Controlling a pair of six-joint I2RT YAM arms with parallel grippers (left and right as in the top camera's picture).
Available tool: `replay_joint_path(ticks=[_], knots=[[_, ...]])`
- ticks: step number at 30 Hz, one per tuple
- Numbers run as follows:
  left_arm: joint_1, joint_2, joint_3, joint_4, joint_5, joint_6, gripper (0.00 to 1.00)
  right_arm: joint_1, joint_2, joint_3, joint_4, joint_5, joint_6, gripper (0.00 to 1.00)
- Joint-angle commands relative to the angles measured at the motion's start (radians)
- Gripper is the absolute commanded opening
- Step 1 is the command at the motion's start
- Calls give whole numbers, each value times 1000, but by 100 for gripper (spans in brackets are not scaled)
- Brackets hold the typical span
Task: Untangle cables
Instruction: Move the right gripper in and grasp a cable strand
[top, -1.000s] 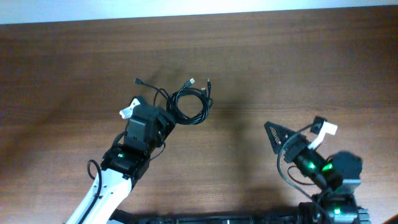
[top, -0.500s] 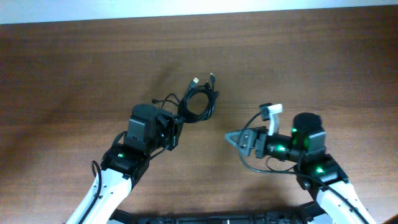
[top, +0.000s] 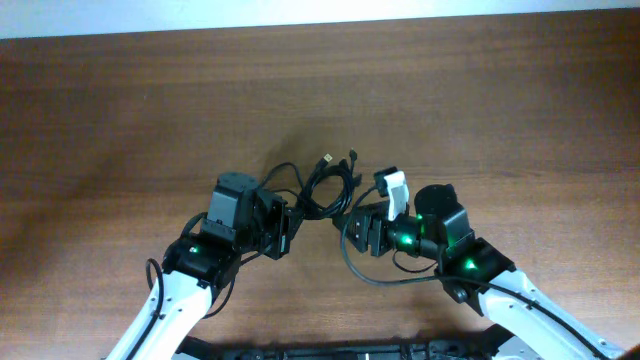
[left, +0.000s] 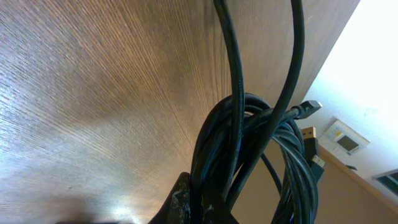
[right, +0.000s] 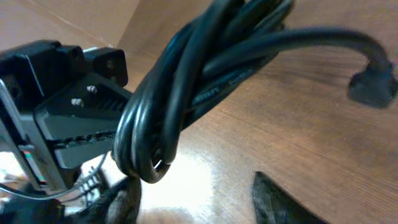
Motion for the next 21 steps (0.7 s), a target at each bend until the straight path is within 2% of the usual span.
replay_joint_path(ticks=[1, 8, 13, 17, 20, 21], knots=[[2, -7, 10, 5, 54, -9, 0, 10, 6, 14, 17, 42, -8, 50], [2, -7, 10, -2, 61, 11, 0, 10, 6, 14, 117, 42, -5, 47], [2, -7, 10, -2, 65, 18, 0, 10, 6, 14, 116, 42, -5, 47], [2, -7, 10, -2, 101, 111, 0, 10, 6, 14, 135, 49, -5, 46], [2, -7, 10, -2, 129, 131, 0, 10, 6, 14, 161, 49, -5, 36], [2, -7, 10, -2, 141, 132, 0, 10, 6, 14, 161, 49, -5, 29]])
